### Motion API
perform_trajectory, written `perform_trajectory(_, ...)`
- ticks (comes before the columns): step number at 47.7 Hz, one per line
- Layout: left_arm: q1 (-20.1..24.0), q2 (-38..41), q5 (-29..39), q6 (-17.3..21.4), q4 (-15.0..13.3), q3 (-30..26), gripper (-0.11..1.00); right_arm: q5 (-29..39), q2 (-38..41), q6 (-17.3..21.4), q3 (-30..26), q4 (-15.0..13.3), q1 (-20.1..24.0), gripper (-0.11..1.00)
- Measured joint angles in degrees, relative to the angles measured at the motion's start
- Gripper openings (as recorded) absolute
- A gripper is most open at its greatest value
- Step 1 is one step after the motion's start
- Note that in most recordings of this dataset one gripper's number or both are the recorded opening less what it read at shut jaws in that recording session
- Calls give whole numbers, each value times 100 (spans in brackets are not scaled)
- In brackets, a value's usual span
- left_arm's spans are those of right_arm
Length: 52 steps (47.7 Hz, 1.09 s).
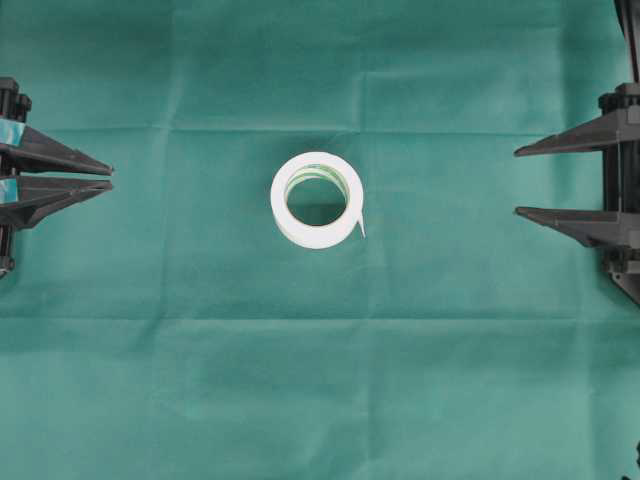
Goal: Peel off the duct tape with your right arm.
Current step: 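Move the left gripper open toward the white tape roll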
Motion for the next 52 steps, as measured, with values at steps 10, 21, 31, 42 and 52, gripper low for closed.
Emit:
perform_trajectory(10, 0, -26, -141, -18, -70, 202, 1, -18, -62, 211, 123, 9, 0, -3)
perform_trajectory(21, -70, -26, -167, -26, -79, 229, 1, -26, -141, 308, 211, -18, 0, -10)
perform_trajectory(31, -70, 0, -167, -26, -79, 229, 1, -35, -149, 308, 255, -26, 0, -10)
perform_trajectory(42, -79, 9, -255, -18, -79, 229, 49, -70, -158, 308, 281, -35, 0, 12)
perform_trajectory(52, -79, 9, -281, -26, -79, 237, 95, -158, -167, 308, 299, -35, 0, 70)
